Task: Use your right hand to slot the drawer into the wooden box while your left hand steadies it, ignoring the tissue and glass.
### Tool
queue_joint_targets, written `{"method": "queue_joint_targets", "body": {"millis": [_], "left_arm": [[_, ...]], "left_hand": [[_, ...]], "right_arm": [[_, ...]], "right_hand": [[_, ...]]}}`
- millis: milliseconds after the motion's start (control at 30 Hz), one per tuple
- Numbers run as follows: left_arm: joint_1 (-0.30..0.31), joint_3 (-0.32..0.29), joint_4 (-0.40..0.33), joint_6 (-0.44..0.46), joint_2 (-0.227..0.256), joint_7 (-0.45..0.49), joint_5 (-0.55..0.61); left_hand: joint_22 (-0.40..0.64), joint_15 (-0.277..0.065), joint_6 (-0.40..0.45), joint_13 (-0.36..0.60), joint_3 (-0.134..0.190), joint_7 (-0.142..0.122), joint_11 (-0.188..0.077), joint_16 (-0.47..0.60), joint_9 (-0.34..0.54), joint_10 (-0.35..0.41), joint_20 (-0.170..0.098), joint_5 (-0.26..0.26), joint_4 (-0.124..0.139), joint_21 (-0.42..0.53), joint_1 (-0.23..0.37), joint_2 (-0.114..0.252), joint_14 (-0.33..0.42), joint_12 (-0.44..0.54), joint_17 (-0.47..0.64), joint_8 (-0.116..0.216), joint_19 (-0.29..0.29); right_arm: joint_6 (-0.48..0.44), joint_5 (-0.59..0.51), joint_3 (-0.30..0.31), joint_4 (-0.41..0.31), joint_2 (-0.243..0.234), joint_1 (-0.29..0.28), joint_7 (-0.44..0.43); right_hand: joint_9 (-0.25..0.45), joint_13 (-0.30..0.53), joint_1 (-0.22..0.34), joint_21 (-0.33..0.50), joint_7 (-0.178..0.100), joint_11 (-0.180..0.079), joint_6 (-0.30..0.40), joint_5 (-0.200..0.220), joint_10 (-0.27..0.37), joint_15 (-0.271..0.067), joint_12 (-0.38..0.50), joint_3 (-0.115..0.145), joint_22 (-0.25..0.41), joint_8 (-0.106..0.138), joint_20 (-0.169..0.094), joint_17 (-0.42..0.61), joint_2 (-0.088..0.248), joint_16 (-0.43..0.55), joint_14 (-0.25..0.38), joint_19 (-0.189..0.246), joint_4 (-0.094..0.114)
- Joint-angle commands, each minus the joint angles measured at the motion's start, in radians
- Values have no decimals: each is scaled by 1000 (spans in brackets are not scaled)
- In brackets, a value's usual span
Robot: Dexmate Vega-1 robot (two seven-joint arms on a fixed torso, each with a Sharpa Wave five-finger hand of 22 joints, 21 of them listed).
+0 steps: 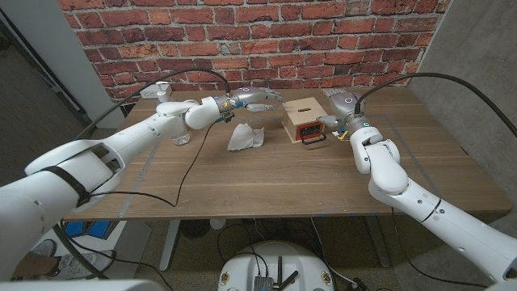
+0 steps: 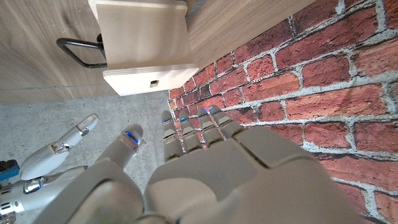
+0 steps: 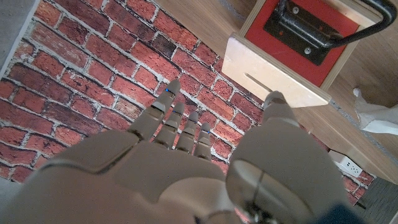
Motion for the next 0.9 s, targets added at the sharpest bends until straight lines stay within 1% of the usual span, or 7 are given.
{"method": "queue_joint_targets", "body": {"millis": [33,167,433,500,633,767,900], "left_arm": [[116,-101,-131,94,46,-4,-45],[159,-134,-170,127,56,14,-65],[243,-188,-237,178,69,53,-106],[261,-200,-251,190,72,63,-113],[304,-228,-271,212,68,90,-149],[344,-249,-309,257,71,116,-152],[379,-270,-329,284,63,146,-175]], "left_hand": [[2,-92,-1,3,3,2,4,-1,2,-4,-114,-2,-1,0,-2,82,-5,-1,3,-1,10],[2,-90,-2,3,3,4,4,-1,2,-5,-114,-2,-1,0,-2,82,-6,-1,3,-1,10],[2,-87,-5,3,1,7,5,-1,2,-9,-114,-2,-4,-1,1,82,-8,-1,2,-2,10],[2,-86,-5,3,1,8,5,-1,2,-9,-113,-3,-5,-1,2,82,-9,-1,2,-2,10],[2,-83,-7,3,-1,10,6,-2,2,-11,-112,-3,-7,-1,3,82,-12,-1,2,-3,10],[2,-80,-13,3,-2,14,10,-1,1,-17,-111,-3,-11,-1,6,84,-13,-2,2,-5,11],[2,-76,-16,3,-3,15,14,-2,1,-21,-110,-3,-13,-1,8,86,-17,-3,2,-6,12]], "right_arm": [[-53,101,27,-8,25,-20,-78],[-76,133,32,-20,28,-29,-100],[-107,246,66,-58,29,-64,-162],[-98,297,84,-71,22,-75,-170],[-83,398,120,-85,24,-94,-209],[-76,483,144,-93,21,-102,-236],[-61,567,165,-92,22,-108,-275]], "right_hand": [[2,2,-15,-6,-2,-1,9,-9,7,-13,8,-2,4,6,-3,5,4,7,9,11,11],[2,2,-22,-8,-4,-1,12,-11,9,-14,8,-4,4,6,-4,6,8,7,9,12,14],[2,2,-38,-13,-4,1,11,-18,13,-17,8,-6,5,3,-8,8,20,9,11,15,23],[2,2,-44,-15,-4,1,8,-20,14,-19,8,-8,5,2,-9,9,23,10,11,16,26],[1,2,-53,-17,-4,1,7,-24,13,-16,7,-10,5,0,-11,10,27,9,8,16,31],[1,2,-69,-22,-5,1,7,-30,7,-15,3,-15,5,-1,-11,11,33,6,-1,15,38],[1,2,-79,-26,-7,0,8,-36,4,-15,2,-17,5,-2,-14,12,40,4,-7,11,43]]}}
